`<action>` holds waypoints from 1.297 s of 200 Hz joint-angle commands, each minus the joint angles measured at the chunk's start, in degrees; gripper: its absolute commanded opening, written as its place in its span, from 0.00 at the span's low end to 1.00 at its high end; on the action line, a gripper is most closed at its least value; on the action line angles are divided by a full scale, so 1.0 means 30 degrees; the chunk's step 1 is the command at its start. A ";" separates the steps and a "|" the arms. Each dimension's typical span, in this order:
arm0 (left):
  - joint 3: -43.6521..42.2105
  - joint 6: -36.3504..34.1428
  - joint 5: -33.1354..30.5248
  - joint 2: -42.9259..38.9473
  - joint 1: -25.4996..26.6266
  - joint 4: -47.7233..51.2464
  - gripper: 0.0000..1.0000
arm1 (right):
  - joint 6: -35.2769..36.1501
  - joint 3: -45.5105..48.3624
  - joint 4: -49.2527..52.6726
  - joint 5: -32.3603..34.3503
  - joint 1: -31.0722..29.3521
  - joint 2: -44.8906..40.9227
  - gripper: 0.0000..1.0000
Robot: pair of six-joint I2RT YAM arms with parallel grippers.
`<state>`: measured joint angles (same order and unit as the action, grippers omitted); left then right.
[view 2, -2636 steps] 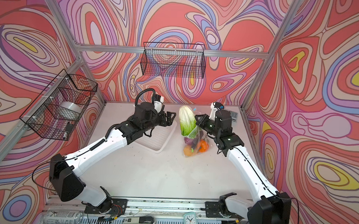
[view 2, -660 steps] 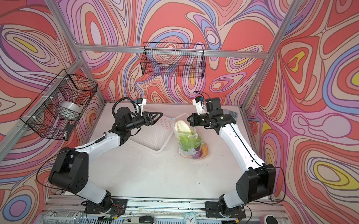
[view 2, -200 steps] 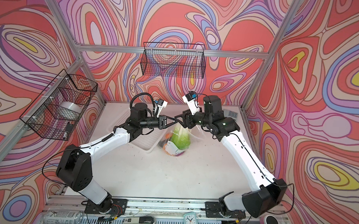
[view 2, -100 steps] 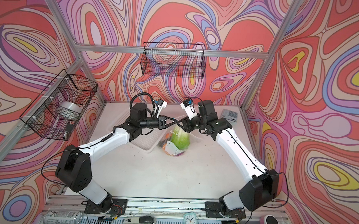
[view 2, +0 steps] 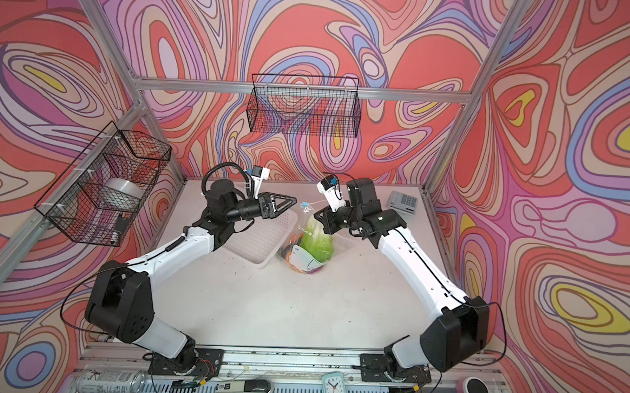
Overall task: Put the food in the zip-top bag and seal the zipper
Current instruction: 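Hold the zipper edge near the blue tab with both grippers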
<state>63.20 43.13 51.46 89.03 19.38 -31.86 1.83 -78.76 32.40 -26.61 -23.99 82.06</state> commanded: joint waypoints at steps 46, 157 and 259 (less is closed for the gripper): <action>0.0883 0.1823 0.3161 0.1377 -0.0310 -0.4489 0.34 | -0.1454 0.1586 -0.3750 -0.1210 -0.0029 -0.2071 0.00; 0.2278 0.0974 0.3838 0.4678 0.1326 -0.4118 0.50 | -0.1170 0.1278 -0.2844 -0.0616 -0.0002 -0.1403 0.00; 0.2756 0.1486 0.3937 0.5141 0.2037 -0.4703 0.09 | -0.0969 0.1366 -0.2467 -0.0290 0.0025 -0.1508 0.00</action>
<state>70.02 46.98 61.98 103.39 25.21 -42.96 -1.78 -74.39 25.06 -28.12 -23.99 77.82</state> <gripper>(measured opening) 0.259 0.042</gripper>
